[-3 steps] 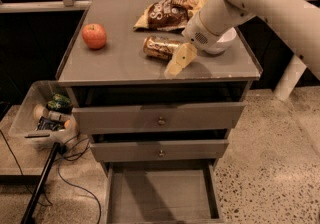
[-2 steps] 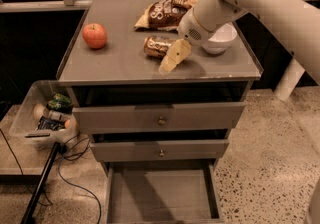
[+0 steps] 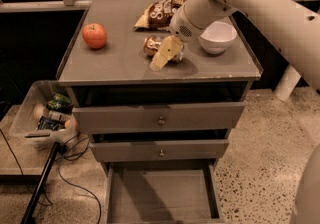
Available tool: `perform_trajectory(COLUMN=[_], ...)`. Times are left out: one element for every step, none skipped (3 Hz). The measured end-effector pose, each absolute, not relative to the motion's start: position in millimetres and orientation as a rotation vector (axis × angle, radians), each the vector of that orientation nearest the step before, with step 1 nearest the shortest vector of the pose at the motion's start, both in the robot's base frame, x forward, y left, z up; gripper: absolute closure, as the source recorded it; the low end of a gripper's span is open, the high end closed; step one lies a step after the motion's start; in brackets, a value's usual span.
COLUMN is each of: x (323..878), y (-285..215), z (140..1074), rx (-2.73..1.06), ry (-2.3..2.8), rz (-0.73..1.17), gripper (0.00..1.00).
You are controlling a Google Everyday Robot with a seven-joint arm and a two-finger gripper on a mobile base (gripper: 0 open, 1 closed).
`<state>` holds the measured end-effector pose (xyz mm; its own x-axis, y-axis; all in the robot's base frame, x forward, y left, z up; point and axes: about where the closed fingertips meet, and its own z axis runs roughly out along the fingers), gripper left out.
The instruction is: Place orange can into bottom drawer
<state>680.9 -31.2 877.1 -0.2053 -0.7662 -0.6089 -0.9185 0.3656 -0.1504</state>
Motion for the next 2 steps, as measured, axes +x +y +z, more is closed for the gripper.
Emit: perform_trajectory(x=[688.4,688.5], y=[-38.8,-38.8], z=[855.0,854.9], rx=[-1.416,-1.416], ry=[2.074,2.074], rz=[0.297,0.297], gripper=[0.00,0.00])
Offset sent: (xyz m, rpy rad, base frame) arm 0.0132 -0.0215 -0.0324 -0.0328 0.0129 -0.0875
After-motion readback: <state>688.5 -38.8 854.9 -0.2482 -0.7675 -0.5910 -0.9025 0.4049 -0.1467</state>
